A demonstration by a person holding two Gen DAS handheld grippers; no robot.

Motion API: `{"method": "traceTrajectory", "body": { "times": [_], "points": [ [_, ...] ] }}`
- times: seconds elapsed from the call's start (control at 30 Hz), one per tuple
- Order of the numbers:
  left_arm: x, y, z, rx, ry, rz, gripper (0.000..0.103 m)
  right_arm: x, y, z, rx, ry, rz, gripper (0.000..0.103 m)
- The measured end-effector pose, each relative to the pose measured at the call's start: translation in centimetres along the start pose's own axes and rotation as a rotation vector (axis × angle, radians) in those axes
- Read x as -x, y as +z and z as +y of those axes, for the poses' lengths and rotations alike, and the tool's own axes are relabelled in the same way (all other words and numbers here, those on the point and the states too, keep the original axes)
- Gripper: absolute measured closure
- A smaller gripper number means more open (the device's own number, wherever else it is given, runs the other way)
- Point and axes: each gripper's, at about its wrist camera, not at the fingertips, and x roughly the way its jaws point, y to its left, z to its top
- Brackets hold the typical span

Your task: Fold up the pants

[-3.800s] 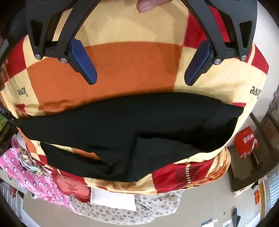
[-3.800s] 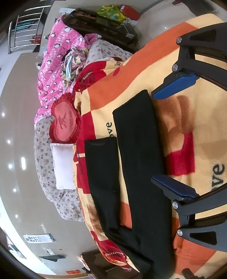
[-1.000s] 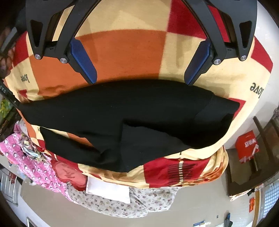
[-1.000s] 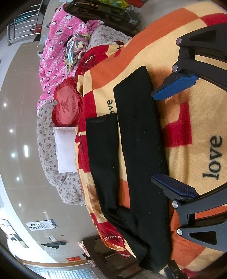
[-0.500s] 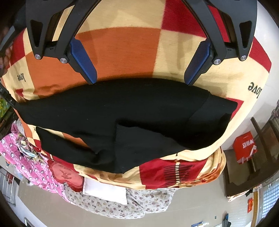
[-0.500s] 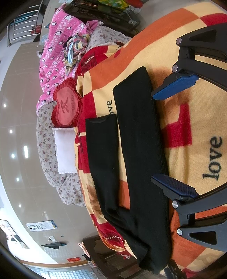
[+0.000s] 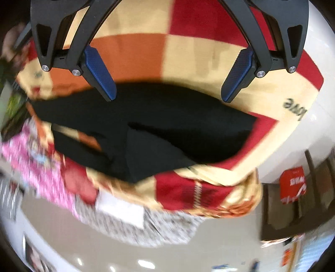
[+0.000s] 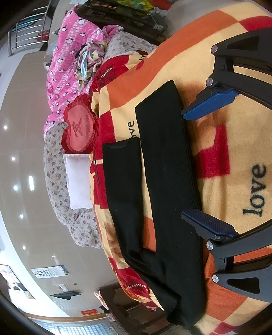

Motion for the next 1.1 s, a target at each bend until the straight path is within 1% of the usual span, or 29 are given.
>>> {"method": "traceTrajectory", "body": {
  "times": [0.03,0.07,0.1,0.13,0.17,0.27,0.33,0.37,0.4,0.43,0.47,0.5,0.53,0.57,0.6,0.67,0.73,0.8,0.83,0.87,0.97,1.0,1.03,1.1],
  "points": [
    [0.1,0.3,1.3,0.035,-0.011,-0.015,0.002,0.0,0.0,0.0,0.001,-0.004,0.003,0.018],
    [-0.2,0.5,2.1,0.067,-0.012,-0.004,0.002,-0.1,0.1,0.1,0.003,-0.009,0.007,0.018],
    [-0.6,0.7,2.9,0.096,-0.02,0.019,0.002,-0.2,0.1,0.1,0.004,-0.014,0.011,0.018],
    [-1.1,0.9,3.4,0.127,-0.044,0.039,0.002,-0.2,0.1,0.1,0.006,-0.019,0.014,0.018],
    [-1.8,1.1,4.2,0.176,-0.087,0.061,0.002,-0.3,0.1,0.2,0.007,-0.024,0.016,0.018],
    [-3.5,1.8,5.3,0.268,-0.131,0.112,0.002,-0.2,0.1,0.1,0.005,-0.022,0.008,0.018],
    [-3.8,2.7,5.2,0.26,-0.158,0.085,0.002,-0.1,0.1,0.0,0.0,-0.015,0.002,0.018],
    [-3.9,3.2,5.2,0.248,-0.153,0.07,0.003,-0.1,0.1,0.0,-0.001,-0.015,0.002,0.018],
    [-4.0,3.5,5.4,0.248,-0.145,0.061,0.009,-0.1,0.1,0.0,-0.003,-0.015,0.003,0.018],
    [-4.0,3.7,5.6,0.25,-0.135,0.051,0.016,-0.1,0.1,0.0,-0.004,-0.014,0.003,0.018],
    [-4.1,3.7,6.1,0.262,-0.109,0.05,0.024,-0.1,0.1,0.0,-0.004,-0.014,0.002,0.018],
    [-4.4,3.6,6.5,0.272,-0.087,0.06,0.046,-0.1,0.1,0.0,-0.004,-0.014,0.003,0.018],
    [-4.8,3.3,7.1,0.296,-0.068,0.086,0.065,-0.2,0.1,0.0,-0.005,-0.012,0.003,0.018],
    [-5.0,3.1,7.6,0.318,-0.069,0.097,0.072,-0.2,0.1,0.0,-0.007,-0.011,0.004,0.018],
    [-4.9,2.9,7.9,0.338,-0.061,0.09,0.078,-0.2,0.1,-0.1,-0.011,-0.009,0.006,0.018],
    [-4.5,2.9,7.9,0.34,-0.041,0.063,0.082,-0.1,0.2,-0.3,-0.022,-0.001,-0.001,0.018],
    [-4.2,2.8,7.5,0.325,-0.014,0.041,0.082,0.3,0.2,-0.7,-0.038,0.002,-0.024,0.018],
    [-4.2,2.9,7.1,0.302,0.014,0.032,0.083,0.9,0.6,-1.6,-0.05,-0.042,-0.035,0.018],
    [-4.2,3.0,6.8,0.287,0.025,0.028,0.083,1.2,1.1,-2.8,-0.098,-0.063,-0.015,0.018],
    [-4.3,3.1,6.6,0.272,0.034,0.025,0.083,1.3,1.4,-3.8,-0.144,-0.06,-0.002,0.018],
    [-4.6,3.2,6.0,0.239,0.054,0.028,0.083,1.9,2.3,-8.4,-0.385,-0.014,0.042,0.018],
    [-4.7,3.2,5.9,0.234,0.058,0.029,0.083,1.8,2.4,-9.5,-0.446,0.016,0.056,0.018],
    [-4.9,3.2,5.8,0.234,0.057,0.035,0.083,1.4,2.6,-10.6,-0.508,0.065,0.075,0.02],
    [-5.2,3.2,6.1,0.247,0.052,0.048,0.083,0.3,2.7,-12.1,-0.598,0.128,0.123,0.022]
  ]
}}
